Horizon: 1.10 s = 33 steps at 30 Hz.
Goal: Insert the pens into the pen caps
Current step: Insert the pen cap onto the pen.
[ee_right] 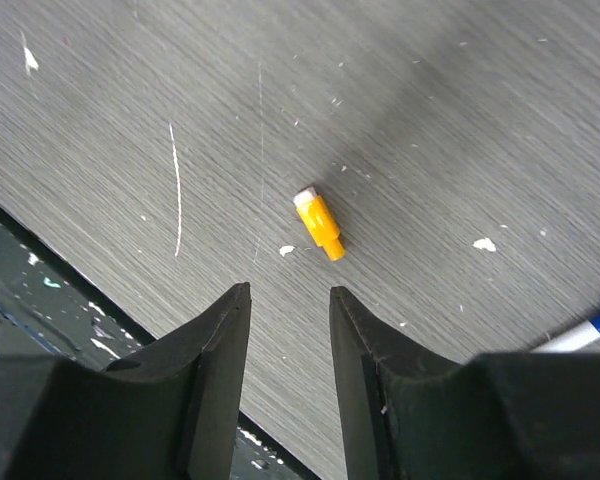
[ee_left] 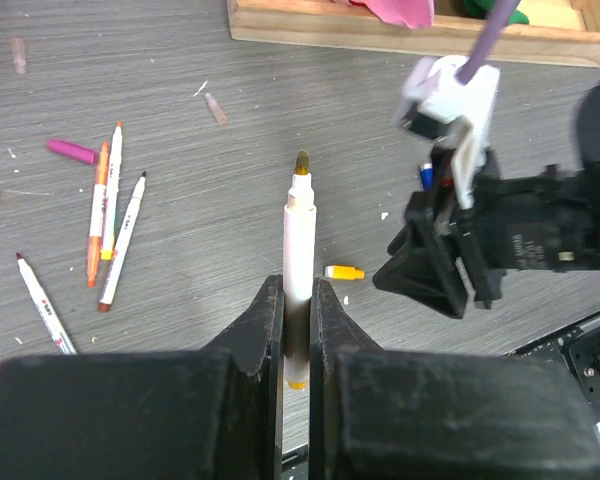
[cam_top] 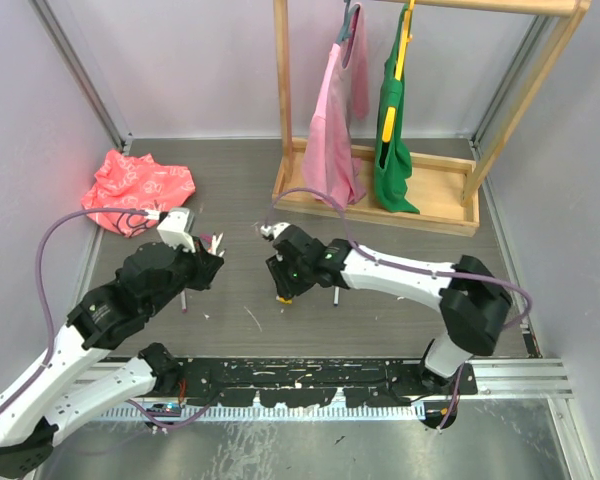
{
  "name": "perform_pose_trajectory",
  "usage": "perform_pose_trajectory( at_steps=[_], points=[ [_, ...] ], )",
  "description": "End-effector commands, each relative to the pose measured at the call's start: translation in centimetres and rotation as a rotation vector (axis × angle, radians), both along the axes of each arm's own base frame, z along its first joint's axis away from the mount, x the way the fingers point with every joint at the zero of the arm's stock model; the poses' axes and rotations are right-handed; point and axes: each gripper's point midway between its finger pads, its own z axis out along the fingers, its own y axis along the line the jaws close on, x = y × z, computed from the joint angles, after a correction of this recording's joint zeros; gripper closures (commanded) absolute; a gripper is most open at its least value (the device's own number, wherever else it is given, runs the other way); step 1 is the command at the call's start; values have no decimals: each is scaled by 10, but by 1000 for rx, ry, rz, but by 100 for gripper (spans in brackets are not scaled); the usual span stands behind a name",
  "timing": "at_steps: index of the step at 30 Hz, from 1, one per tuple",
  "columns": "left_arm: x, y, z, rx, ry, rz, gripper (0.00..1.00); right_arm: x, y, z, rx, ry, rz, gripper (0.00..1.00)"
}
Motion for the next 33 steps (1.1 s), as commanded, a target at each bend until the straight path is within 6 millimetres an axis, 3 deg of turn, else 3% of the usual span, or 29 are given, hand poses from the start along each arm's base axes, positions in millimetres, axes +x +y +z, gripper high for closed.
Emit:
perform_pose_trajectory(
  at_steps=[1, 13, 24, 33],
  points=[
    [-3, 13, 0, 5, -18, 34, 100, -1, 13, -4, -82, -31, 123, 56],
    [-8, 21, -3, -4, -19, 52, 100, 4, 28, -48, -301, -59, 304, 56],
    [-9, 24, -5, 7, -19, 62, 100, 15, 28, -60, -382, -83, 346, 55],
    [-8, 23, -7, 7, -14, 60, 100, 9, 25, -75, -412, -38, 374, 57]
  ],
)
